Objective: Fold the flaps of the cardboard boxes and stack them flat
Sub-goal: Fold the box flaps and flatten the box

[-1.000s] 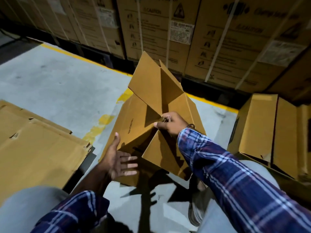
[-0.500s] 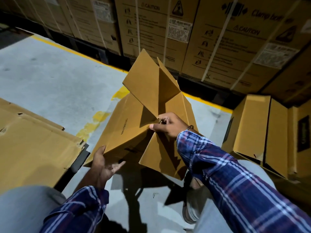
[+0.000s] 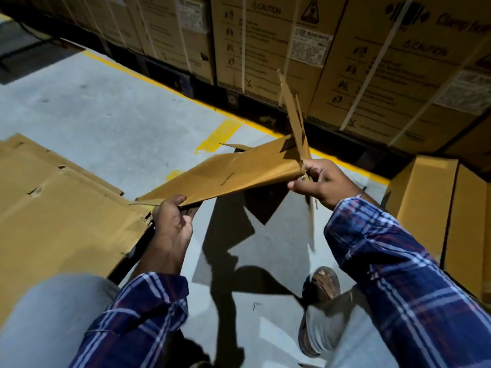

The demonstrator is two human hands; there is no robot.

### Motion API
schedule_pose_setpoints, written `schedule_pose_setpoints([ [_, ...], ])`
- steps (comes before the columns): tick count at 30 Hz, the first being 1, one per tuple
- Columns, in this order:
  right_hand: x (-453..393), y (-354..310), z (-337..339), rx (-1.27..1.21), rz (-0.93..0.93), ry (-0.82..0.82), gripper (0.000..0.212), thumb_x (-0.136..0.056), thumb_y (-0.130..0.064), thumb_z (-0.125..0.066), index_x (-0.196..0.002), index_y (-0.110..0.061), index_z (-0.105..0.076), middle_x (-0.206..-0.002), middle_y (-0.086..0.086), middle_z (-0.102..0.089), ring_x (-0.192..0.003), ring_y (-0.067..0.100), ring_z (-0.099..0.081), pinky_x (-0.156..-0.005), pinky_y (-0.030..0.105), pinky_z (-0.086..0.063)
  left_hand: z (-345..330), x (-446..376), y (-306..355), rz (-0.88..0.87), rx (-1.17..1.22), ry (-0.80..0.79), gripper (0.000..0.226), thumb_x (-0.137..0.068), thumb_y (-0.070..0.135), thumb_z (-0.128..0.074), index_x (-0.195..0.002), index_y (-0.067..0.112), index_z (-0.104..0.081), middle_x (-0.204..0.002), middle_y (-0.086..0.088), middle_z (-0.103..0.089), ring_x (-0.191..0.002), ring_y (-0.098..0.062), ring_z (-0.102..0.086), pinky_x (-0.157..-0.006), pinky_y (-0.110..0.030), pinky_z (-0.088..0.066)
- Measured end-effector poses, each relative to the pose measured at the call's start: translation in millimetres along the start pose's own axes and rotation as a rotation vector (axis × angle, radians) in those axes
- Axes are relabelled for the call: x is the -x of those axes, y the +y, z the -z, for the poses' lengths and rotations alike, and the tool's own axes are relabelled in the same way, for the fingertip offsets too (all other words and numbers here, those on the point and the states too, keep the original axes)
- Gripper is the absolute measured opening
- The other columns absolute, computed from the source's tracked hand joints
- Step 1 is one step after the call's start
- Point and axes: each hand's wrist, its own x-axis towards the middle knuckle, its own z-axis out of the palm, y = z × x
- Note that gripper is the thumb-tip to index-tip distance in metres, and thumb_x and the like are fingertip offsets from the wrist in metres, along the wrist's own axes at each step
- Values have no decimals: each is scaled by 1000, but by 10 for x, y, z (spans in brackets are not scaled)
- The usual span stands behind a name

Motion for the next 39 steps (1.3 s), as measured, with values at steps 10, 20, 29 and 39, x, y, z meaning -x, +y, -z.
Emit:
schedule_pose_setpoints([
  [10, 72, 185, 166, 375, -138, 139, 28, -87, -4, -66, -66, -17, -55, -65, -2, -49, -59, 13, -42, -59, 30, -34, -564, 124, 612, -283, -215, -147, 48, -85, -21, -49, -131, -12, -49, -120, -28, -63, -105, -43, -68, -83, -54, -62],
  [20, -35, 188, 136, 800, -406, 308, 5, -92, -21, -71, -90, -17, -74, -100, 15, -70, -94, 39, -62, -75, 39, -49, -282, 220, 600, -155, -229, -135, 8, -90, -12, -54, -92, -4, -56, -94, -20, -62, -89, -36, -70, -76, -40, -64],
  [29, 341, -126, -200, 727, 29, 913, 14, -85, -6, -62, -91, -16, -71, -95, 6, -62, -88, 24, -55, -77, 34, -46, -406, 243, 468, -81, -61, -162, 18, -91, -8, -51, -77, 4, -56, -102, -21, -58, -98, -34, -64, -80, -39, -64],
  [39, 146, -3, -1235, -1298, -615, 371, 105, -70, -69, -76, -156, -39, -24, -160, 22, -27, -120, 48, -60, -88, 70, -53, -493, 430, 57, -34, -219, -207, 24, -92, -7, -49, -72, 5, -54, -83, -14, -56, -90, -31, -61, -91, -39, -58],
])
